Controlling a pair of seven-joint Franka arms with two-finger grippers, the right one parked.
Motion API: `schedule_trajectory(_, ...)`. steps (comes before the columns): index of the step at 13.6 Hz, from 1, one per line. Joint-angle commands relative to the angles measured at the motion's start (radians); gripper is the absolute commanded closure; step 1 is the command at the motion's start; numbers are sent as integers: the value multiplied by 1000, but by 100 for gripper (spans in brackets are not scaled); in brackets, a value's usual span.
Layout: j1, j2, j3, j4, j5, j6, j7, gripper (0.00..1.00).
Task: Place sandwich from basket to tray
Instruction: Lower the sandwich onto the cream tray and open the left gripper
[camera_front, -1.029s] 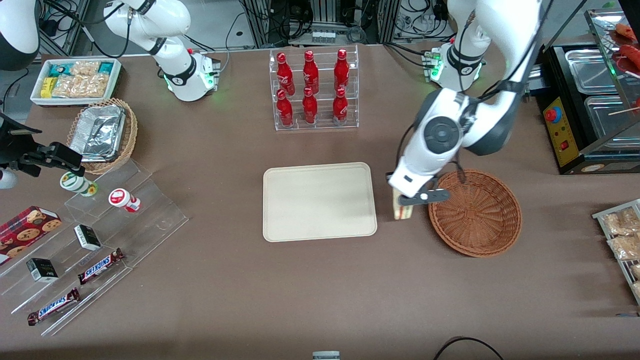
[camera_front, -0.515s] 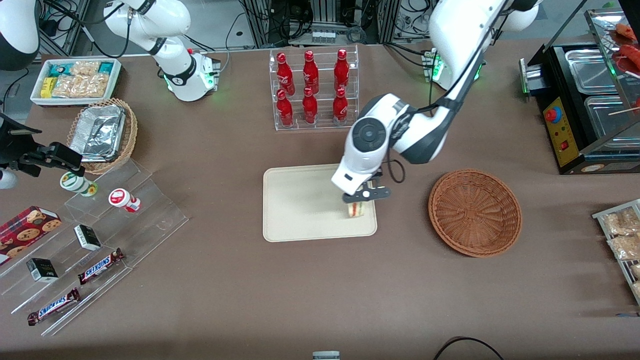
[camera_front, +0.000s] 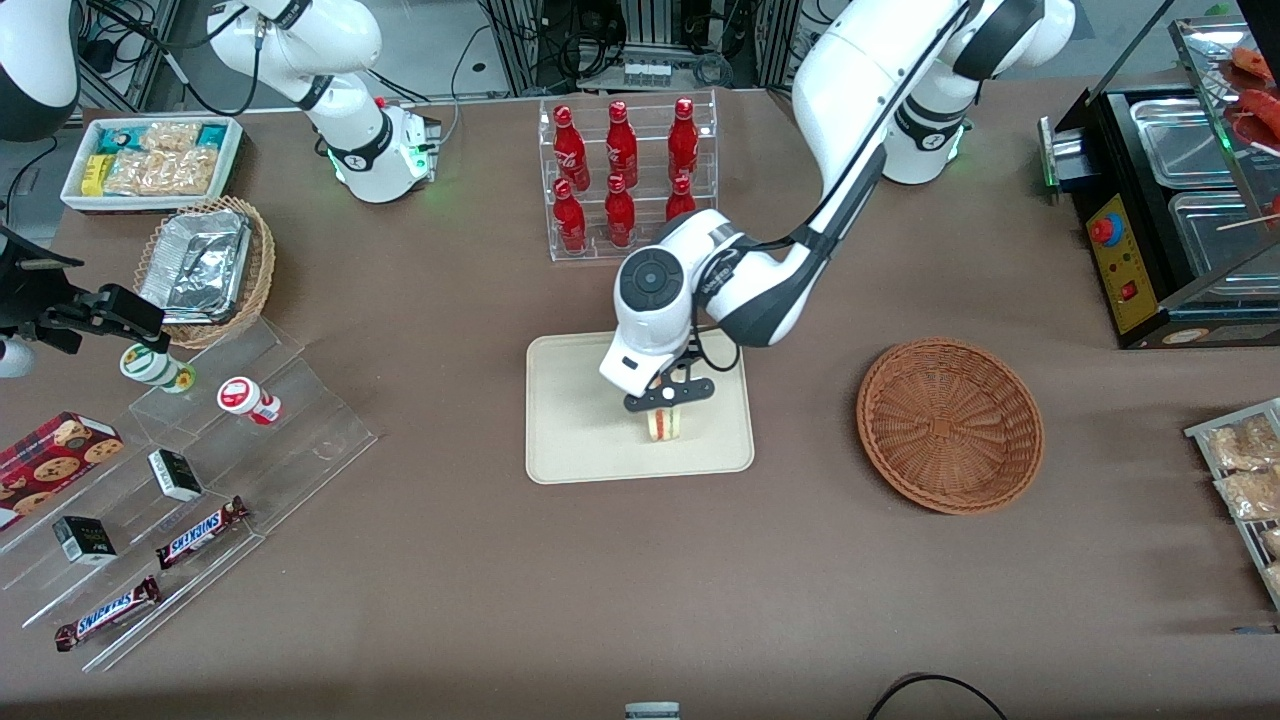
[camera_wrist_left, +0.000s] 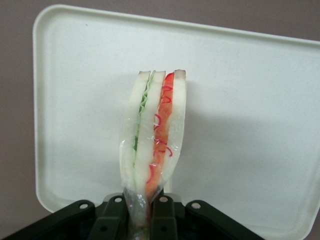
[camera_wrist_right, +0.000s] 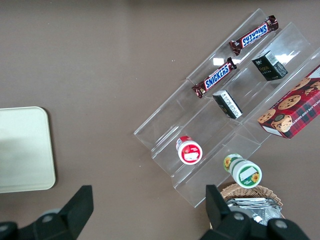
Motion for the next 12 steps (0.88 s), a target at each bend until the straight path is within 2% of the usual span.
schedule_trajectory(1, -37, 48, 12, 65, 19, -7, -41, 100)
schedule_trajectory(11, -55, 123, 17, 139, 19, 5, -113, 100)
schedule_trajectory(12, -55, 129, 17, 139, 19, 9, -113, 75)
